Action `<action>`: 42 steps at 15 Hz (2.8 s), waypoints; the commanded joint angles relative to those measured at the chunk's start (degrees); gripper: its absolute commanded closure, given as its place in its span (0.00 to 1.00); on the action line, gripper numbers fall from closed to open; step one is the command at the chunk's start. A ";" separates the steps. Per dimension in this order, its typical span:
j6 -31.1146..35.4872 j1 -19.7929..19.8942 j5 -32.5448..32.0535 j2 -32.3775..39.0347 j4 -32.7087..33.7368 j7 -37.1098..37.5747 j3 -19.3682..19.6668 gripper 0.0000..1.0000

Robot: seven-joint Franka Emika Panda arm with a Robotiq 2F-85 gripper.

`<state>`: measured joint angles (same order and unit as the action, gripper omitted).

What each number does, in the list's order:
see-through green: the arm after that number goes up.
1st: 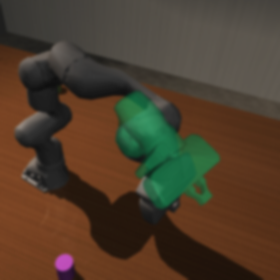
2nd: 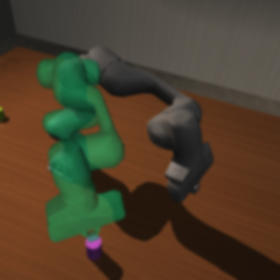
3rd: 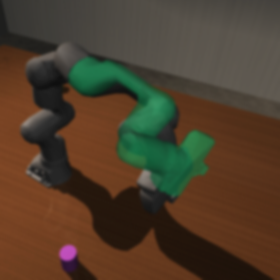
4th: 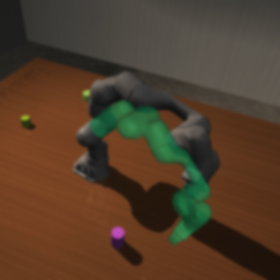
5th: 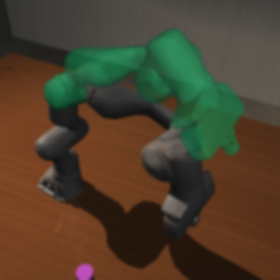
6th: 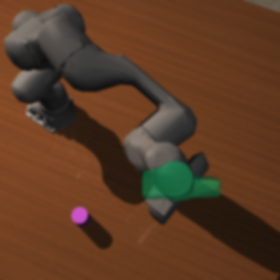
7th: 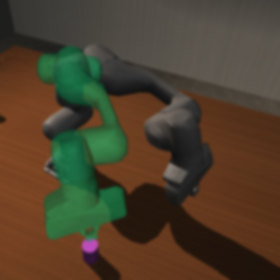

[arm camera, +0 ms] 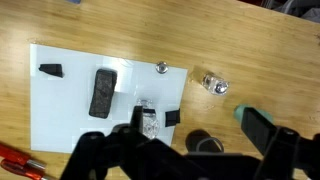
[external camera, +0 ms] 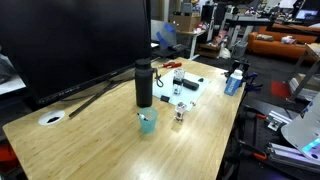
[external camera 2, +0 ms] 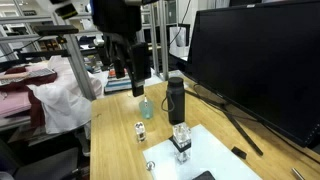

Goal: Put the silver object on top of the glass object on the white board

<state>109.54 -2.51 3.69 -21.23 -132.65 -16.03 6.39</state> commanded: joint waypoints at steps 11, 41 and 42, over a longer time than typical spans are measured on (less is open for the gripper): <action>13.58 0.55 7.71 3.93 -11.44 0.82 -0.41 0.00; 34.74 0.71 7.98 22.80 -17.42 -0.09 -5.10 0.00; 36.58 0.89 9.51 24.29 -17.43 -1.85 -5.32 0.00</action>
<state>141.63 -2.44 9.72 -0.10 -150.32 -13.64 1.71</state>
